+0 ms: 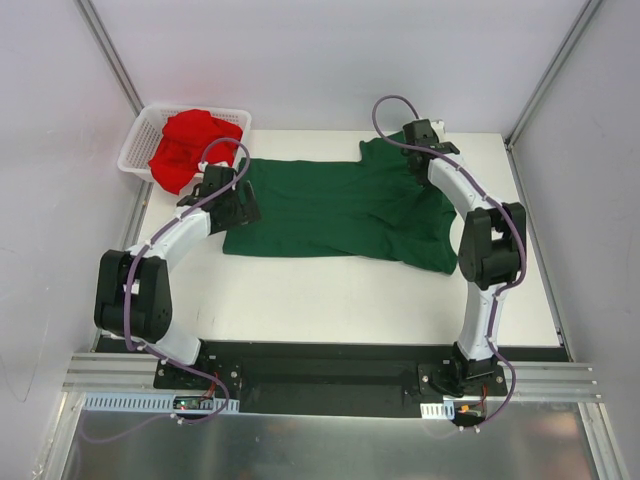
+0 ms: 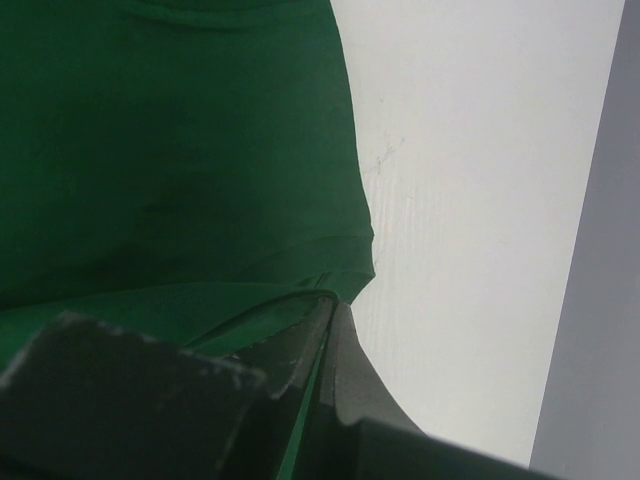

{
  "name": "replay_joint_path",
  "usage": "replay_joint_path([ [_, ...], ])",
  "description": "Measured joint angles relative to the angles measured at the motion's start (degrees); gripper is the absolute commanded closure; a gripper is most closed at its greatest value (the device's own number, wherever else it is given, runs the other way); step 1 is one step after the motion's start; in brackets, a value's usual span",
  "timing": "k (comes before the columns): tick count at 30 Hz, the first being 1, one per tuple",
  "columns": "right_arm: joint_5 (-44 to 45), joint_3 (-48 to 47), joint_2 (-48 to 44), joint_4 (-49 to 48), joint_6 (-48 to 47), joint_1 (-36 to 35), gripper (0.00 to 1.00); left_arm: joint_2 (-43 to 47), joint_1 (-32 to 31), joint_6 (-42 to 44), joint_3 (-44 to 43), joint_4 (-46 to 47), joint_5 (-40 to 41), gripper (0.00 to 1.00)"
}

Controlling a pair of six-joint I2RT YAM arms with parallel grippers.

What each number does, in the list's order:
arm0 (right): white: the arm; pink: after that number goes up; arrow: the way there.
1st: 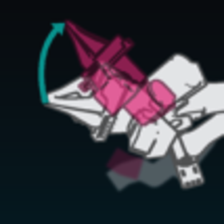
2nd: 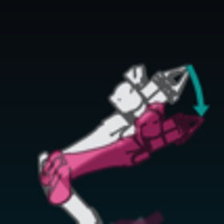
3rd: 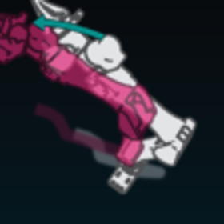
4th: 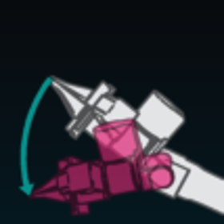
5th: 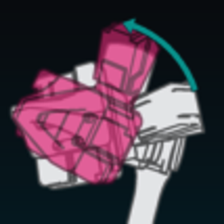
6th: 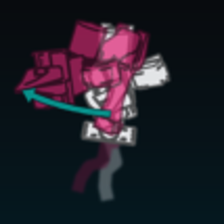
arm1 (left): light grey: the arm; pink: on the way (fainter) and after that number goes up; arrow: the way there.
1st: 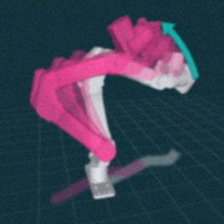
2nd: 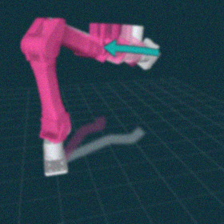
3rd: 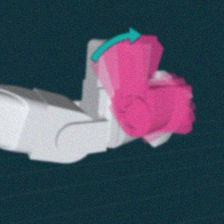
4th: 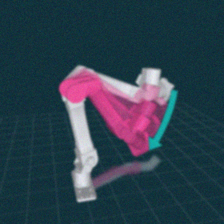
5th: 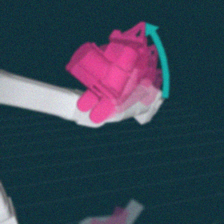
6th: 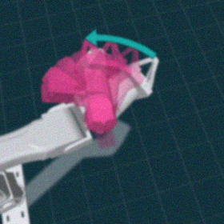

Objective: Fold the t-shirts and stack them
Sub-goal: Fold the flattened tshirt in 1/3 of the way

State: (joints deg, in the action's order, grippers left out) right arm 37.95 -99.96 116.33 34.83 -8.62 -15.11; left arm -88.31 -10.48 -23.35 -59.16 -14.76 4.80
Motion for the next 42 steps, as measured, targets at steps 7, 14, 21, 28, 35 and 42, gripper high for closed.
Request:
replay_joint_path([
  [7, -0.55, -0.22, 0.57, 0.00, 0.00, 0.02, 0.99, -1.01, -0.63, 0.17, 0.07, 0.02, 1.70, 0.01],
  [14, -0.96, -0.35, 0.57, -0.02, 0.00, 0.04, 0.99, -4.70, -0.81, 0.44, 0.04, 0.59, 1.77, 0.02],
  [21, -0.98, -0.35, 0.57, -0.04, -0.02, 0.04, 0.99, -8.41, -0.83, 1.92, -0.42, 0.61, 1.84, 0.02],
  [28, -1.31, -0.79, 0.57, -0.13, -0.22, 0.04, 0.99, -9.22, -1.51, 3.37, -0.83, 0.11, 4.07, 0.02],
  [35, -1.60, -2.01, 0.59, -0.55, -0.68, 0.04, 0.99, -10.71, -2.32, 3.78, -2.34, -1.36, 6.64, 0.02],
  [42, -2.23, -3.65, 1.44, -1.09, -0.92, 0.04, 0.99, -12.15, -2.69, 4.55, -3.37, -2.67, 8.24, 0.02],
])
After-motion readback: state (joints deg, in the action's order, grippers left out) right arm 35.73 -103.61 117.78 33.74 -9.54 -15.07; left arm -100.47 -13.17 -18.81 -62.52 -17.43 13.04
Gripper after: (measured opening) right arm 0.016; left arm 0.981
